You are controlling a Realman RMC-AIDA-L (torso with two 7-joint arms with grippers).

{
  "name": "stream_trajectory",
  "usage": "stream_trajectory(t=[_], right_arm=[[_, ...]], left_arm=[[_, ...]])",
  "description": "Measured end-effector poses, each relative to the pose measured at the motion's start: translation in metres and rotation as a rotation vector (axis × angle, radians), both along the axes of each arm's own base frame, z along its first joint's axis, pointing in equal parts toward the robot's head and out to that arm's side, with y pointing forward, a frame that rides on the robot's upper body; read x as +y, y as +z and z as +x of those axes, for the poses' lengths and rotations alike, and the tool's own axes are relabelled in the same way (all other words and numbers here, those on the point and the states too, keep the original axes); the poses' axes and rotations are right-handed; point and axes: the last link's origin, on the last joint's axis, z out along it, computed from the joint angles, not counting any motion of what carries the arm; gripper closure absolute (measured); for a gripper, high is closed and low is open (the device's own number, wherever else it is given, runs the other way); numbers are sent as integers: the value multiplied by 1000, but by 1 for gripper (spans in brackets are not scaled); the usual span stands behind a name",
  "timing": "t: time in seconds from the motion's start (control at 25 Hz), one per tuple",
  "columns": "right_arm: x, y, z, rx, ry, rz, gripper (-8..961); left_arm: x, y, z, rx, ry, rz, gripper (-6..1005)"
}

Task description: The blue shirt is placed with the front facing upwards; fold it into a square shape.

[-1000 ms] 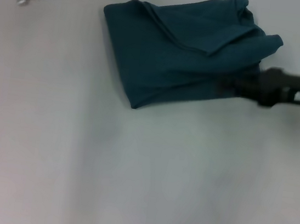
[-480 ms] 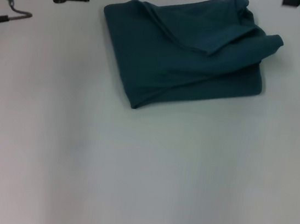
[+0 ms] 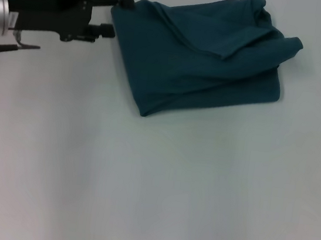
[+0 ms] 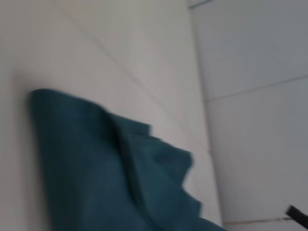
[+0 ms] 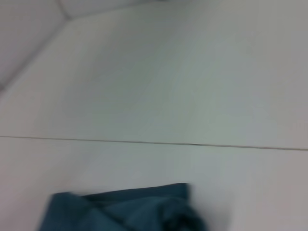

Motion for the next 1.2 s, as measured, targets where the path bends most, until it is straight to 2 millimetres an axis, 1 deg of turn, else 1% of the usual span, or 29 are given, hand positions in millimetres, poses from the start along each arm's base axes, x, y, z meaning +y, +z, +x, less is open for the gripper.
stream_trajectory(t=[0.04,0.16,0.28,0.4,0.68,0.76,0.92,1.2], right_arm=[[3,1,0,-31,-16,10,24],[11,3,-1,-90,-37,33,27],[16,6,-8,-105,-25,51,29],[18,8,-11,-105,-15,59,29],[16,8,-10,-102,-18,54,29],[16,7,-10,-101,-20,52,29],[17,7,-10,-98,-18,53,29],[18,6,-14,-99,-6,52,29]], left_arm=[[1,-3,-3,7,17,-3,150],[1,-13,-11,49,63,-29,150],[2,-19,-18,107,106,-53,151],[2,-22,-20,134,122,-67,153],[5,-32,-17,164,130,-94,152],[7,-37,-16,173,133,-96,152],[11,-54,-16,210,149,-104,154],[14,-66,-9,243,133,-114,160]])
